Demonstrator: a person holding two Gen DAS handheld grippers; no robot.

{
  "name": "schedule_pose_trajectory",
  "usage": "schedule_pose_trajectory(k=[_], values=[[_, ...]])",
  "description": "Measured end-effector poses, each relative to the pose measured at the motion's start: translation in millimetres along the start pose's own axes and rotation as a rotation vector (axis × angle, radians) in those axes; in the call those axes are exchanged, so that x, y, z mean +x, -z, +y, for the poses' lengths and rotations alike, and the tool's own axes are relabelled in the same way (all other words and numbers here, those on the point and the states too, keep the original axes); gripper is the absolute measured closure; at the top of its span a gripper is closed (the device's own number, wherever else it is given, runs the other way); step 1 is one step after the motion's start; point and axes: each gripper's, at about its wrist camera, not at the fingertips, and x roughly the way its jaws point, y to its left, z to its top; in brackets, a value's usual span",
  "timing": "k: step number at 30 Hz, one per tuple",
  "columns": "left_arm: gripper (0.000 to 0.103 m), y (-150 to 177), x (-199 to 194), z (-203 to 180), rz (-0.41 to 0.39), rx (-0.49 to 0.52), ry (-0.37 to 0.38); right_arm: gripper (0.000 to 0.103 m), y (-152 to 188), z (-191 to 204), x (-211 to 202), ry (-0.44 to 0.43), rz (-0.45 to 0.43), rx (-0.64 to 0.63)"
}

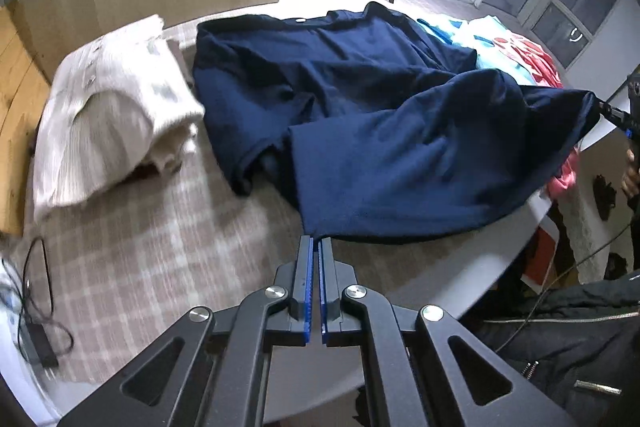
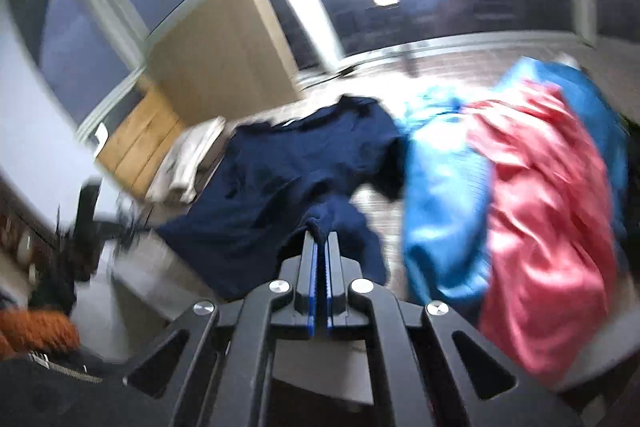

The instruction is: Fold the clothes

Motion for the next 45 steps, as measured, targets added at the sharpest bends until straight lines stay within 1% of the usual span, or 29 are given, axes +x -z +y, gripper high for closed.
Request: schedule_pose_trajectory(k=[1,2,3,4,5,6,7,10,12,13,15,18,20,21,22,23,25,27,28,29,30,33,34,36,38,39,41,45], values=[[0.101,9.0,-8.0,1.6,-0.007,-0.011,-0.006,0.100,8.9,-12.3,-6.3,-0.018,-0.009,0.081],[0.101,18.3,-16.4,4.5,-0.013,-0.026,-0.009,0.100,19.4,-24.0,-9.7,-0.017,-0.014,0.149],[0.101,27.7,-23.6,8.3,-0.020,-0.045,-0.001,0.100,30.1,-34.6,-11.7,-0.005,-0.017,0.208],[0.101,37.4,-30.1,13.0,-0.026,-0.068,0.007,0.100,44.3,-44.0,-8.2,0.036,0.006,0.252],[0.101,48.2,-32.8,20.9,-0.023,-0.105,0.018,0.100,58.5,-49.5,1.0,0.086,0.053,0.268],[0.101,58.1,-30.7,27.3,-0.007,-0.143,0.029,0.100,70.6,-51.7,12.2,0.109,0.102,0.272],[0.101,66.5,-25.2,30.2,0.016,-0.161,0.029,0.100,82.1,-53.0,23.7,0.121,0.149,0.273],[0.101,90.3,-9.8,37.9,0.081,-0.210,0.030,0.100,107.3,-45.9,55.4,0.120,0.256,0.254],[0.101,95.4,-6.7,35.8,0.080,-0.199,0.033,0.100,115.6,-36.8,66.0,0.138,0.293,0.220],[0.101,97.0,-4.1,36.0,0.087,-0.193,0.030,0.100,117.6,-32.6,68.1,0.137,0.300,0.204],[0.101,99.7,0.8,36.3,0.101,-0.182,0.026,0.100,120.1,-26.9,67.7,0.177,0.303,0.153],[0.101,98.3,7.9,34.5,0.120,-0.160,0.031,0.100,122.8,-29.2,64.6,0.286,0.310,0.095],[0.101,97.4,12.5,33.4,0.133,-0.146,0.034,0.098,124.5,-31.5,63.1,0.409,0.332,0.039],[0.101,96.9,14.9,32.8,0.139,-0.138,0.035,0.096,125.0,-29.4,62.2,0.444,0.342,0.011],[0.101,96.4,17.2,32.2,0.146,-0.131,0.037,0.091,125.3,-25.8,61.3,0.465,0.353,-0.016],[0.101,95.9,19.2,31.5,0.152,-0.124,0.039,0.091,125.7,-22.2,60.3,0.485,0.363,-0.044],[0.101,94.2,20.1,29.6,0.161,-0.113,0.041,0.090,123.6,-4.0,56.3,0.468,0.347,-0.126],[0.101,92.9,20.8,28.3,0.171,-0.107,0.039,0.081,121.6,12.2,53.7,0.468,0.331,-0.206],[0.101,92.8,21.1,27.9,0.175,-0.105,0.038,0.074,122.1,18.2,53.3,0.463,0.328,-0.234],[0.101,92.7,21.4,27.5,0.179,-0.103,0.038,0.069,122.7,16.4,53.4,0.475,0.335,-0.238],[0.101,92.5,21.7,27.1,0.183,-0.101,0.037,0.067,123.2,11.5,53.5,0.495,0.346,-0.234],[0.101,91.9,23.0,27.9,0.189,-0.098,0.038,0.067,124.7,-3.3,53.8,0.557,0.378,-0.224],[0.101,92.2,24.0,28.1,0.193,-0.099,0.041,0.067,125.5,-5.4,52.2,0.551,0.379,-0.219],[0.101,92.7,25.8,28.2,0.201,-0.100,0.045,0.067,128.5,6.0,47.4,0.485,0.363,-0.259],[0.101,93.1,27.1,27.0,0.207,-0.094,0.049,0.067,136.7,27.7,46.9,0.429,0.363,-0.363],[0.101,93.3,27.8,26.6,0.209,-0.092,0.051,0.067,140.3,38.1,50.7,0.424,0.373,-0.427],[0.101,93.2,28.9,27.3,0.212,-0.094,0.055,0.067,146.5,52.9,61.9,0.431,0.404,-0.547],[0.101,92.3,31.2,28.1,0.219,-0.092,0.068,0.067,157.8,59.9,84.8,0.464,0.481,-0.724]])
